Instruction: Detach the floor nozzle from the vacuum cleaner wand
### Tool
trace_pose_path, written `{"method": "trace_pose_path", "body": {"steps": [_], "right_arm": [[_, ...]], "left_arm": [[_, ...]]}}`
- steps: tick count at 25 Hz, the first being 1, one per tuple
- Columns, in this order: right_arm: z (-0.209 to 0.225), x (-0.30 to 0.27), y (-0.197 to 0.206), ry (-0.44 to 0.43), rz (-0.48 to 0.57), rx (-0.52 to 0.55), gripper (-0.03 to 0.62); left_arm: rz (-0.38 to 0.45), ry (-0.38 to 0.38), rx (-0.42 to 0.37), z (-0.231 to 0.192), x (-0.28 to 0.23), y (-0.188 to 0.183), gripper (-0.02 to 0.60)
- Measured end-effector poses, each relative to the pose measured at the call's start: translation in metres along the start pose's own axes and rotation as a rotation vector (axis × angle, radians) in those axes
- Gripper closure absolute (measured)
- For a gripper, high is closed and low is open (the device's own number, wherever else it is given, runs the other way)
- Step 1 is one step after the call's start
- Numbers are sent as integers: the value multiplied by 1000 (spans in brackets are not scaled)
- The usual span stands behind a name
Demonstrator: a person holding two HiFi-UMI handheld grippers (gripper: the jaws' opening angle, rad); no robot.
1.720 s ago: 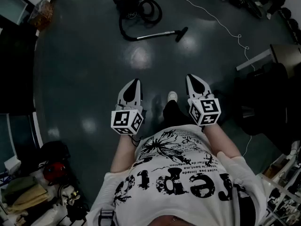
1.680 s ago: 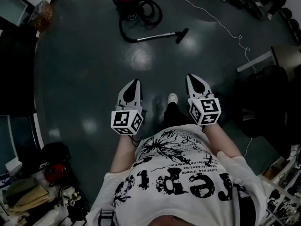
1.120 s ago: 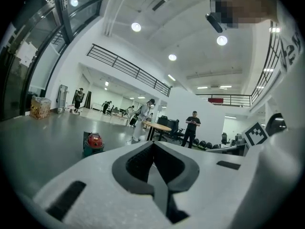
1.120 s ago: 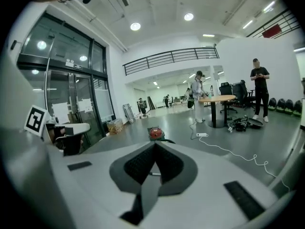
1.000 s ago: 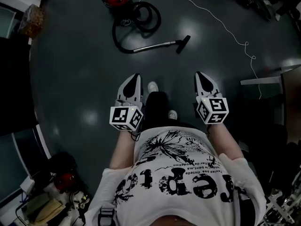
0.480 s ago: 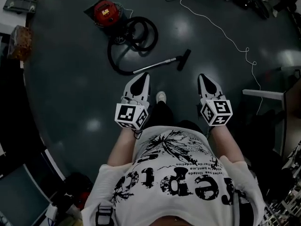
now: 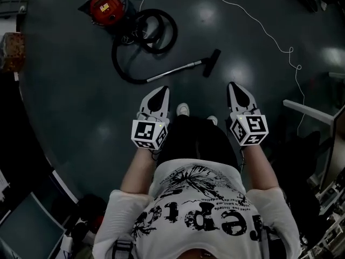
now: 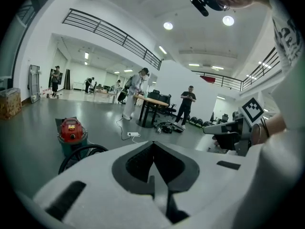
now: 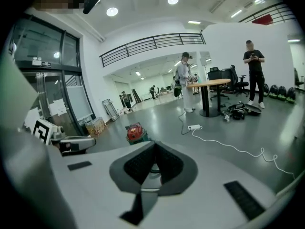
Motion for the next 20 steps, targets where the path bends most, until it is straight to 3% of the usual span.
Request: {"method": "trace_pose_path", "body": {"steps": [6,12,15,20], "right_arm": [[68,-93,115,-71,50,162,591],[143,-187,260,-72,90,200,591],[168,-229,322,-111,91,206,591],[188,-273,376,-157,59,173,591]], "left_arm": [[23,-83,-66,-70,-71,137,578],[-7,-87,-83,-131,-147,321,577],[-58,-38,-100,-155,-184,408,552],[-234,137,-288,-174,-243,533,454]]}}
Point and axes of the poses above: the fingertips, and each gripper's own axes: x backward along the fingers, z to its right, y out of its underside, the point moved 1 cm from there along x, backward along the fingers, and after that the axes turned 8 degrees about z, right-handed, at the moved point
